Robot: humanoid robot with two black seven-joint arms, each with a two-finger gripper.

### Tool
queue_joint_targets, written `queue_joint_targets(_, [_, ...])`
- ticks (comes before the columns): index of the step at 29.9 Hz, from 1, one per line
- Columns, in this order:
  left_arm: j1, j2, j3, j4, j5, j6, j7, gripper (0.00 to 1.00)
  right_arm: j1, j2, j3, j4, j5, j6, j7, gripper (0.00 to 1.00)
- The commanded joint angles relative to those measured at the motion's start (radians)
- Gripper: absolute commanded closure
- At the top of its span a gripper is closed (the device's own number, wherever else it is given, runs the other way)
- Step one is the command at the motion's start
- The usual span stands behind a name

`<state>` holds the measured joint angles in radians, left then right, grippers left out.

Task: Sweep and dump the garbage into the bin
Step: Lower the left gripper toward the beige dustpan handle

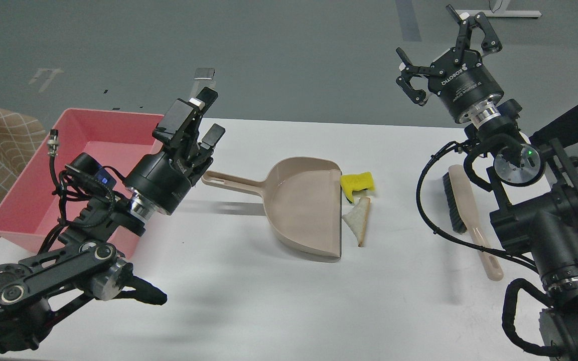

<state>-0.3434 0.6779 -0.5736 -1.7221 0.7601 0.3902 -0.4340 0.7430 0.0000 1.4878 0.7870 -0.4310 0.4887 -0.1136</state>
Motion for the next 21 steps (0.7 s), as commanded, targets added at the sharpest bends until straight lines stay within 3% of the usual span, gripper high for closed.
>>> queue_joint_targets(1, [0.066, -0.008, 0.001, -0.002, 0.071, 0.028, 0.001, 0.02, -0.004, 0.000, -0.001, 0.000, 0.000, 0.000, 0.000, 0.00])
queue_joint_targets(5, [0.135, -0.024, 0.007, 0.001, 0.128, 0.087, 0.001, 0.02, -0.007, 0.000, -0.001, 0.000, 0.000, 0.000, 0.000, 0.00])
queue_joint_targets(12, [0.164, -0.055, 0.078, 0.025, 0.154, 0.098, 0.001, 0.02, -0.008, 0.000, -0.003, 0.000, 0.000, 0.000, 0.000, 0.00])
queue_joint_targets(21, [0.149, -0.165, 0.161, 0.205, 0.159, 0.098, 0.000, 0.02, -0.010, 0.000, -0.003, 0.000, 0.000, 0.000, 0.000, 0.00])
